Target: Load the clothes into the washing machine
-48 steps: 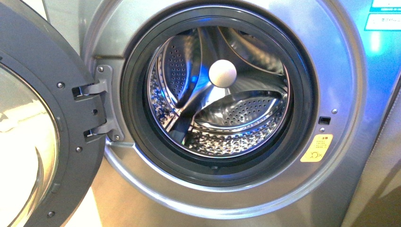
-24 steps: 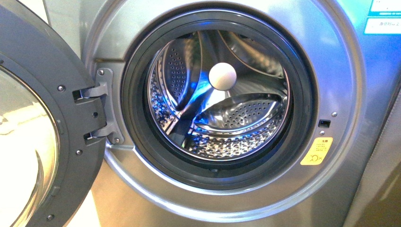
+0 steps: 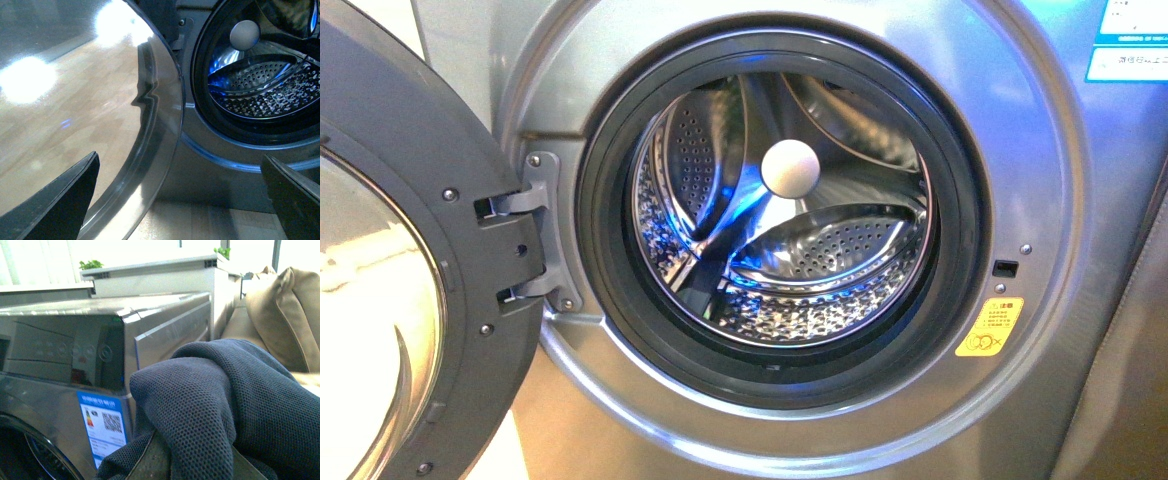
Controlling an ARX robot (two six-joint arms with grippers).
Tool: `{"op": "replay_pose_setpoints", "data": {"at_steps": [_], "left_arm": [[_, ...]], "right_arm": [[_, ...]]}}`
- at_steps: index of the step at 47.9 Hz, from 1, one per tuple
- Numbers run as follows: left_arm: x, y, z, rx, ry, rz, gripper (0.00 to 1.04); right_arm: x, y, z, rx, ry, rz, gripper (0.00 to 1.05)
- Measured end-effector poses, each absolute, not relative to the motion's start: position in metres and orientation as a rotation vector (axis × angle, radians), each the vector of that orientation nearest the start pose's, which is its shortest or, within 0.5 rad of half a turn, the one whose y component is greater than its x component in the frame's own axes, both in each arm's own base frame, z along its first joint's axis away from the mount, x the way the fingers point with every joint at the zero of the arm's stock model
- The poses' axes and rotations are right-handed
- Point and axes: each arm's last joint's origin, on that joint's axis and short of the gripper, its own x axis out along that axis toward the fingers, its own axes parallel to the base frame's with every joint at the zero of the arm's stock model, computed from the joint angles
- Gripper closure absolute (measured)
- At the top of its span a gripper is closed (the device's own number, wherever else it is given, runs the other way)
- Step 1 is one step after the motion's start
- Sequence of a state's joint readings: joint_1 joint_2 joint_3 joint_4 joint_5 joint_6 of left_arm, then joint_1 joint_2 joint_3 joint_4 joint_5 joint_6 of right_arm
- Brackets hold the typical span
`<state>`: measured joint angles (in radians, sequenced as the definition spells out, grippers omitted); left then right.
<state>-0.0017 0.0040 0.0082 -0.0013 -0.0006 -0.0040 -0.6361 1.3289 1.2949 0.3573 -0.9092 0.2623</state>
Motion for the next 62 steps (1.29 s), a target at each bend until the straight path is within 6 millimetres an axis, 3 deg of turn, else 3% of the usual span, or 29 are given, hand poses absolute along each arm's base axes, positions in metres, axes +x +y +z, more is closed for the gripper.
{"op": "replay_pose_setpoints", "data": {"at_steps": [19, 32, 46, 62], "left_arm": [[0.097, 0.0, 0.166, -0.004, -0.003, -0.001, 0.06], [0.097, 0.0, 0.166, -0.004, -0.003, -0.001, 0.06], [0.097, 0.0, 0.166, -0.004, -0.003, -0.001, 0.06], [0.097, 0.0, 0.166, -0.004, -0.003, -0.001, 0.06]], "right_arm": [[0.229, -0.088, 0.539, -0.043, -0.319, 0.414, 0.99], [0.218, -0.039, 0.589, -0.06, -0.363, 0.506, 0.99], [0.205, 0.025, 0.603, -0.079, -0.391, 0.696, 0.99], [0.216, 0.045, 0.599, -0.058, -0.395, 0.774, 0.99]]}}
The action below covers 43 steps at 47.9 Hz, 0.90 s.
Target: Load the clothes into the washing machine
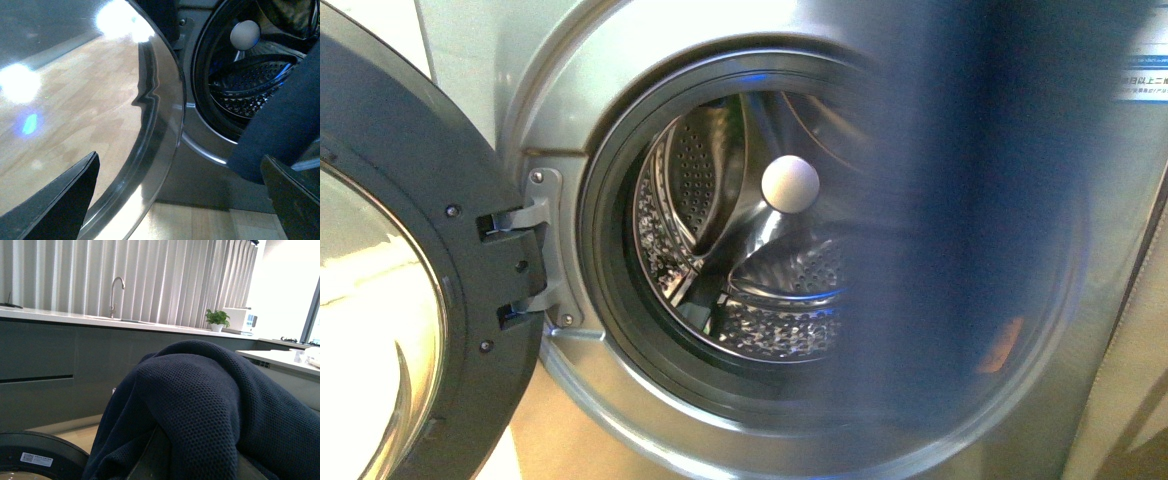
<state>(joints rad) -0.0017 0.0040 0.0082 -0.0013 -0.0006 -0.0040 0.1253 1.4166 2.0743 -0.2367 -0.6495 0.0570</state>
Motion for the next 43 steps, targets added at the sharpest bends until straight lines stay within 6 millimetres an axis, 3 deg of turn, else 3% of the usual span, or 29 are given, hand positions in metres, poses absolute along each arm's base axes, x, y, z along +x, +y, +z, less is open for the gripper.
{"op": "replay_pose_setpoints", "data": {"at_steps": [43], "left_arm": [[0.0974, -0.0002, 0.1659, -0.004, -0.003, -0.001, 0.06]], "right_arm": [[0.2196, 0.046, 0.5954, -0.036, -0.385, 0.78, 0.99]]}}
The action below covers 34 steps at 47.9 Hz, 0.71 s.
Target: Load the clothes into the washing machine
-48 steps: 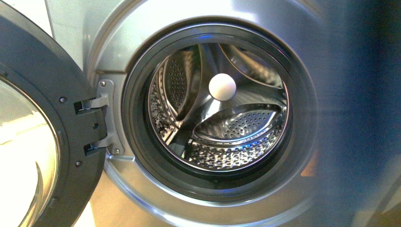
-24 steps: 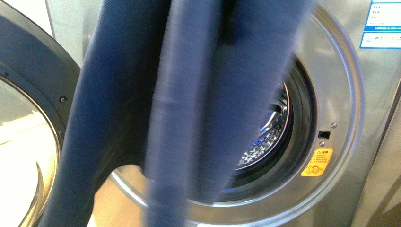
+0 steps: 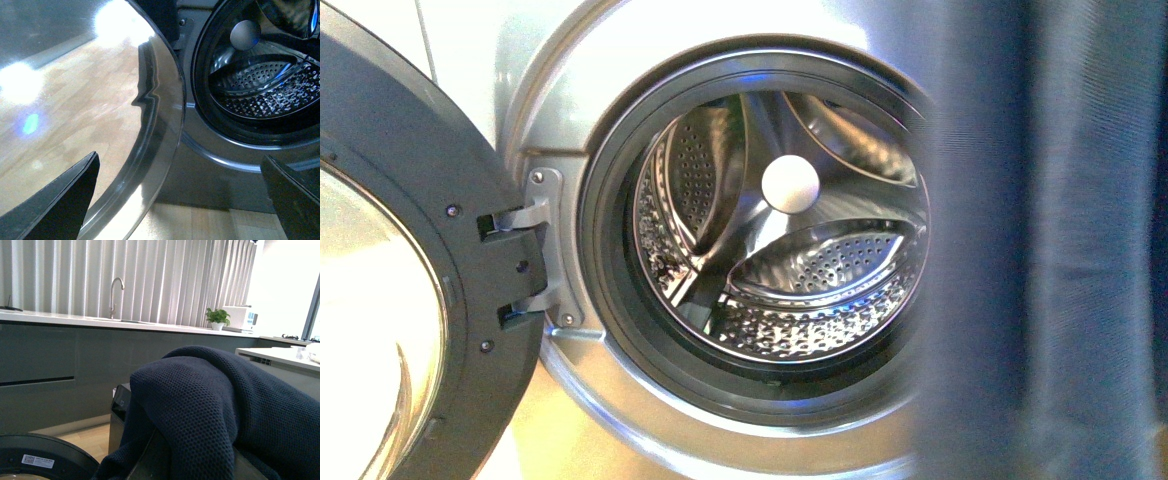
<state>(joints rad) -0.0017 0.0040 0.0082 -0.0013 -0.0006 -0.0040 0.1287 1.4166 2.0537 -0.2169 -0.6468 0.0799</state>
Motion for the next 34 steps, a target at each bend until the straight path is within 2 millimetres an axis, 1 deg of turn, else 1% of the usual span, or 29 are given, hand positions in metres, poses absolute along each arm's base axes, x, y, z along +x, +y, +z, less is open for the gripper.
{"op": "replay_pose_setpoints", "data": {"at_steps": [22, 25, 26, 28, 34], "left_arm": [[0.097, 0.0, 0.166, -0.004, -0.003, -0.001, 0.06], [0.1, 0.001, 0.168, -0.119, -0.008, -0.047, 0.06], [0.101, 0.002, 0.171, -0.19, -0.01, -0.075, 0.06], [0.104, 0.005, 0.18, -0.263, -0.022, -0.085, 0.06], [0.111, 0.011, 0.21, -0.304, -0.084, -0.105, 0.06]], "right_arm": [[0.22, 0.046, 0.595, -0.033, -0.384, 0.781, 0.99], [0.22, 0.046, 0.595, -0.033, -0.384, 0.78, 0.99], [0.22, 0.046, 0.595, -0.033, -0.384, 0.78, 0.99], [0.22, 0.046, 0.595, -0.033, -0.384, 0.781, 0.99], [0.22, 0.046, 0.595, -0.033, -0.384, 0.781, 0.99]]}}
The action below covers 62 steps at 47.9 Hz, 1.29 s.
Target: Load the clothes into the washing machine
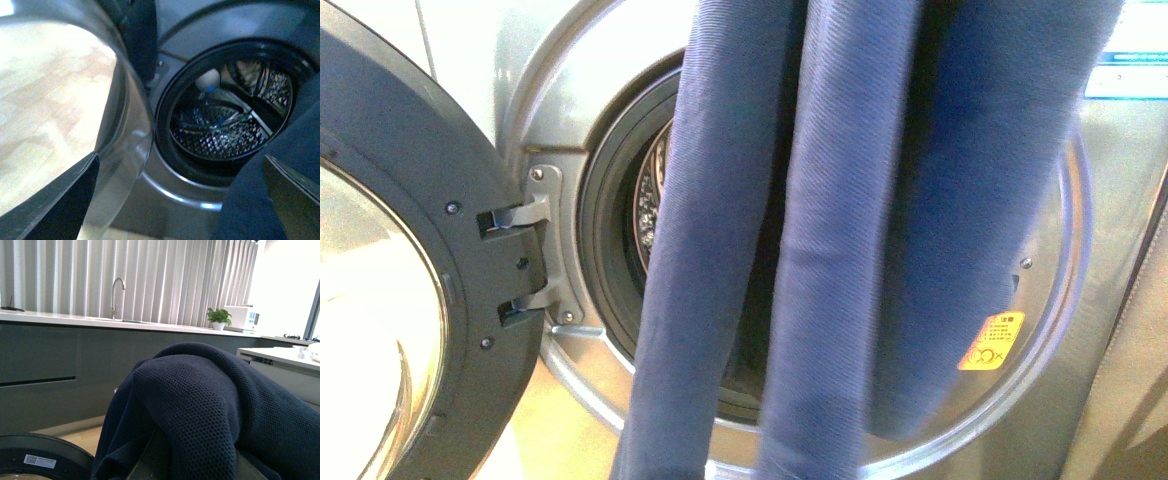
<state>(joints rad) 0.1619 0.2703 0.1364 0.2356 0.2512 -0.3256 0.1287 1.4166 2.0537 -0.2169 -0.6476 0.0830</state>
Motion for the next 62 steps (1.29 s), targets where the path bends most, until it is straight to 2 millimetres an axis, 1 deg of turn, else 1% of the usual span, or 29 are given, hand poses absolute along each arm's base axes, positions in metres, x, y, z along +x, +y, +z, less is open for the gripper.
{"op": "replay_pose_setpoints", "data": {"at_steps": [6, 11, 17, 21, 26, 30, 35, 38, 42, 47, 52, 62], "left_arm": [[0.122, 0.013, 0.24, -0.286, -0.133, -0.139, 0.06], [0.132, 0.014, 0.259, -0.272, -0.159, -0.181, 0.06], [0.148, 0.015, 0.283, -0.266, -0.175, -0.273, 0.06], [0.167, 0.019, 0.305, -0.3, -0.18, -0.355, 0.06], [0.188, 0.023, 0.327, -0.321, -0.209, -0.419, 0.06], [0.205, 0.022, 0.338, -0.317, -0.213, -0.476, 0.06], [0.23, 0.016, 0.339, -0.305, -0.163, -0.538, 0.06], [0.246, 0.008, 0.338, -0.28, -0.134, -0.591, 0.06], [0.261, -0.002, 0.34, -0.242, -0.124, -0.67, 0.06], [0.271, -0.014, 0.338, -0.184, -0.159, -0.784, 0.06], [0.275, -0.026, 0.336, -0.148, -0.197, -0.908, 0.06], [0.28, -0.05, 0.338, -0.152, -0.239, -1.136, 0.06]], "right_arm": [[0.22, 0.046, 0.595, -0.033, -0.384, 0.781, 0.99], [0.22, 0.046, 0.595, -0.033, -0.384, 0.781, 0.99], [0.22, 0.046, 0.595, -0.033, -0.384, 0.781, 0.99], [0.22, 0.046, 0.595, -0.033, -0.384, 0.78, 0.99], [0.22, 0.046, 0.595, -0.033, -0.384, 0.78, 0.99], [0.22, 0.046, 0.595, -0.033, -0.384, 0.78, 0.99], [0.22, 0.046, 0.595, -0.033, -0.384, 0.78, 0.99], [0.22, 0.046, 0.595, -0.033, -0.384, 0.78, 0.99], [0.22, 0.046, 0.595, -0.033, -0.384, 0.78, 0.99], [0.22, 0.046, 0.595, -0.033, -0.384, 0.78, 0.99], [0.22, 0.046, 0.595, -0.033, -0.384, 0.78, 0.99], [0.22, 0.046, 0.595, -0.033, -0.384, 0.781, 0.99]]}}
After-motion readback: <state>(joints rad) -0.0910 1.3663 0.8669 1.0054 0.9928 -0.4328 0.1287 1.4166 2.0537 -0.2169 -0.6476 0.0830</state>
